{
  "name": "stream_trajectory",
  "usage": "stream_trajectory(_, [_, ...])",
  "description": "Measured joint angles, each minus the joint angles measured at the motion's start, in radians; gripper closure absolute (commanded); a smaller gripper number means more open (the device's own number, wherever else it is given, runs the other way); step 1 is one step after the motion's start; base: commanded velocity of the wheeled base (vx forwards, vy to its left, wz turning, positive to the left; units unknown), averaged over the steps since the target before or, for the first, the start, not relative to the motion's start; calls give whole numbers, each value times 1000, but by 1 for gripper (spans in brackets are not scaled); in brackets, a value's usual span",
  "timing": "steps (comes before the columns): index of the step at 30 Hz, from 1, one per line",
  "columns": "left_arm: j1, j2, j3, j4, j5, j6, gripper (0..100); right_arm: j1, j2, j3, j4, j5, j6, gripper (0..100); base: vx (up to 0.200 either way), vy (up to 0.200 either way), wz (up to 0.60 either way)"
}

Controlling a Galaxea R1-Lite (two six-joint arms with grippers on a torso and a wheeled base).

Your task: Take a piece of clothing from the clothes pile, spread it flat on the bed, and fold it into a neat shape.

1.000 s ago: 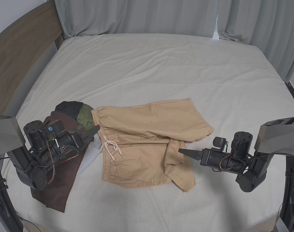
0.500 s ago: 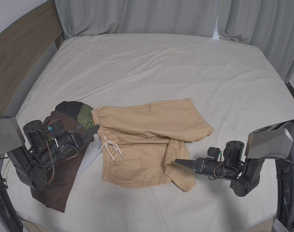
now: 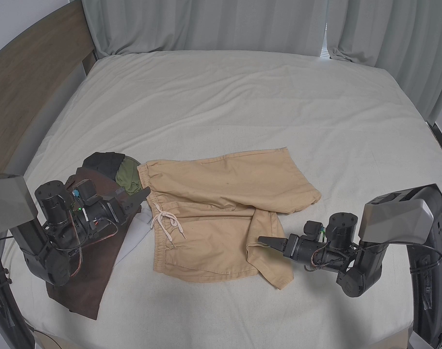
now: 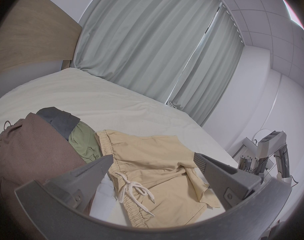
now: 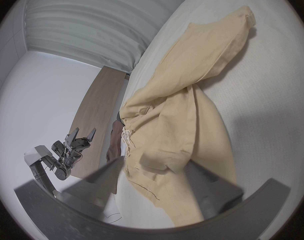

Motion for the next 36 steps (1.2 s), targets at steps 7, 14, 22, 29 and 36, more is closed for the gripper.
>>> stream_trajectory(7, [0, -2, 0, 0, 0, 0, 0, 0, 17, -9, 2, 0, 1, 100, 0, 0, 0])
stream_trajectory(14, [0, -2, -3, 0, 0, 0, 0, -51, 11, 9, 3, 0, -1, 100, 0, 0, 0])
stream_trajectory(22, [-2, -3, -5, 0, 0, 0, 0, -184, -4, -12, 57, 0, -9, 100, 0, 0, 0])
stream_trajectory(29, [-1, -3, -6, 0, 0, 0, 0, -255, -3, -66, 78, 0, -11, 100, 0, 0, 0])
stream_trajectory(36, [-3, -2, -4, 0, 0, 0, 0, -301, 1, -95, 89, 0, -54, 100, 0, 0, 0])
